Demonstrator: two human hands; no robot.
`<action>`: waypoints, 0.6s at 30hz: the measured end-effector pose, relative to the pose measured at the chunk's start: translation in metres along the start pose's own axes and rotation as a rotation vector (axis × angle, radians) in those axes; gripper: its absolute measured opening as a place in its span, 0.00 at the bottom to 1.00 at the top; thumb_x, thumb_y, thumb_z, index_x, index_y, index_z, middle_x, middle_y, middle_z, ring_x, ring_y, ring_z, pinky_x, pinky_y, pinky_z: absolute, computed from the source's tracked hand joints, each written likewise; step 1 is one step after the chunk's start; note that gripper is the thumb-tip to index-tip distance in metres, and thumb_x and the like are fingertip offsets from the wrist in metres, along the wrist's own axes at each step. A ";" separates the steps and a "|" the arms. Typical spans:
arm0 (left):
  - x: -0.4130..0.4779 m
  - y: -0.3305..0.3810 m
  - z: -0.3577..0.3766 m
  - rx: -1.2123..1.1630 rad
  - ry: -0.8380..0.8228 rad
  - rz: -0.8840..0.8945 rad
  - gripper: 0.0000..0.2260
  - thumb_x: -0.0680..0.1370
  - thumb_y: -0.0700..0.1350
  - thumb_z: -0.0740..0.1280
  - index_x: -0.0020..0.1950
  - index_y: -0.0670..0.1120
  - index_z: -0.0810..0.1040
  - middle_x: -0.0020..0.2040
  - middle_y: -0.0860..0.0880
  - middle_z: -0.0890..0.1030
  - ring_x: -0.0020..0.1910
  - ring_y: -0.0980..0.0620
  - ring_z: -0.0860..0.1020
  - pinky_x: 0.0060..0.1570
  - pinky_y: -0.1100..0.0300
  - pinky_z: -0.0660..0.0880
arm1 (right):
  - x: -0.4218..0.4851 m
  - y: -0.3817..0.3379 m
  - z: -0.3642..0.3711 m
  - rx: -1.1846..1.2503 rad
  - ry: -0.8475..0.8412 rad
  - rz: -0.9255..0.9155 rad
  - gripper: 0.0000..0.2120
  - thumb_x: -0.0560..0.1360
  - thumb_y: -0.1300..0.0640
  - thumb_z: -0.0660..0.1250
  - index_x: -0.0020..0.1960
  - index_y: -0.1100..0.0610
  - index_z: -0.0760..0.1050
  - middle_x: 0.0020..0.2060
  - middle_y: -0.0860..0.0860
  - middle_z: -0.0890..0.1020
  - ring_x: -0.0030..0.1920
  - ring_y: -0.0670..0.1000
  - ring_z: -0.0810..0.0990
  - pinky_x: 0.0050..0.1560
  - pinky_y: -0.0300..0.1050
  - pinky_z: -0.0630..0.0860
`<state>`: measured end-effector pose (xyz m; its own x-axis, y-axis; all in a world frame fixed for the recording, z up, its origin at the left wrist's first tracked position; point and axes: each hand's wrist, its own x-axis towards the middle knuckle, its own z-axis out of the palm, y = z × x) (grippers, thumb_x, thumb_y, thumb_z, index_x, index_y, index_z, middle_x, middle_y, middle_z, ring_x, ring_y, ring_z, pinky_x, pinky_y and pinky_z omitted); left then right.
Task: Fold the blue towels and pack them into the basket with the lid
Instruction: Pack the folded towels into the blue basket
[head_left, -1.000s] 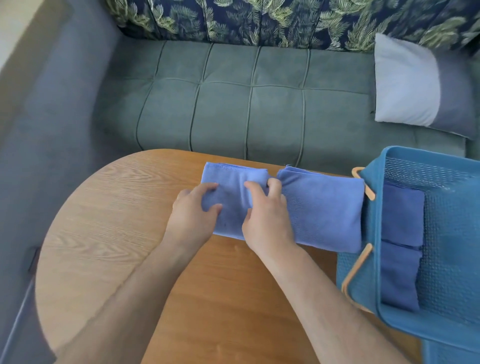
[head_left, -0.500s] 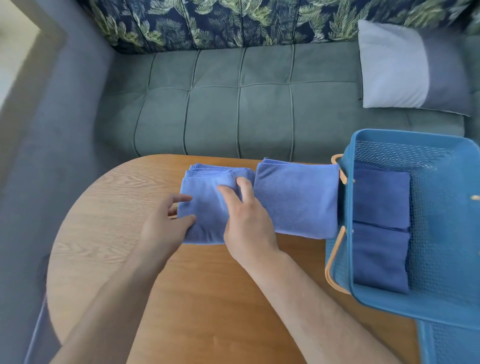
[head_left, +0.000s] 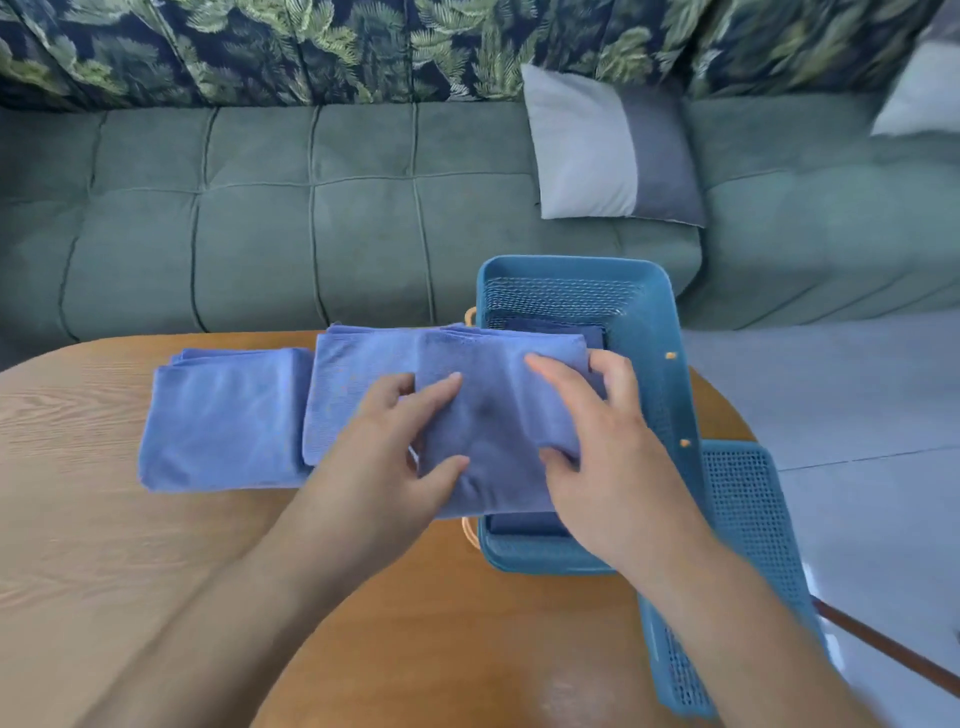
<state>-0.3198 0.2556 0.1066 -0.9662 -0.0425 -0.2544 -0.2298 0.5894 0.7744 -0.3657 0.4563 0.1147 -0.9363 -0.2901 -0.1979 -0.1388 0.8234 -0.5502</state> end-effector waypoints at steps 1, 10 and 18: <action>0.005 0.007 0.015 0.019 -0.026 0.015 0.28 0.76 0.45 0.74 0.73 0.59 0.70 0.58 0.68 0.65 0.43 0.62 0.75 0.46 0.74 0.68 | -0.002 0.014 -0.009 -0.015 -0.009 0.028 0.37 0.74 0.65 0.69 0.76 0.40 0.63 0.69 0.41 0.56 0.53 0.53 0.78 0.53 0.48 0.75; 0.041 0.033 0.122 0.578 -0.316 -0.097 0.14 0.76 0.37 0.66 0.59 0.45 0.68 0.60 0.45 0.66 0.44 0.48 0.68 0.43 0.61 0.63 | 0.009 0.093 0.027 -0.214 -0.285 0.203 0.32 0.72 0.70 0.63 0.72 0.51 0.65 0.67 0.55 0.58 0.34 0.56 0.69 0.39 0.48 0.68; 0.064 0.015 0.166 1.024 -0.365 -0.125 0.18 0.79 0.40 0.62 0.69 0.42 0.70 0.75 0.33 0.58 0.67 0.41 0.68 0.58 0.57 0.73 | 0.022 0.116 0.063 -0.482 -0.412 0.237 0.35 0.75 0.64 0.68 0.77 0.53 0.57 0.77 0.62 0.49 0.66 0.63 0.70 0.58 0.54 0.73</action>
<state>-0.3653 0.3951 0.0057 -0.8112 -0.0062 -0.5847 0.0459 0.9962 -0.0742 -0.3821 0.5141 -0.0046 -0.7730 -0.1581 -0.6144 -0.1626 0.9855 -0.0489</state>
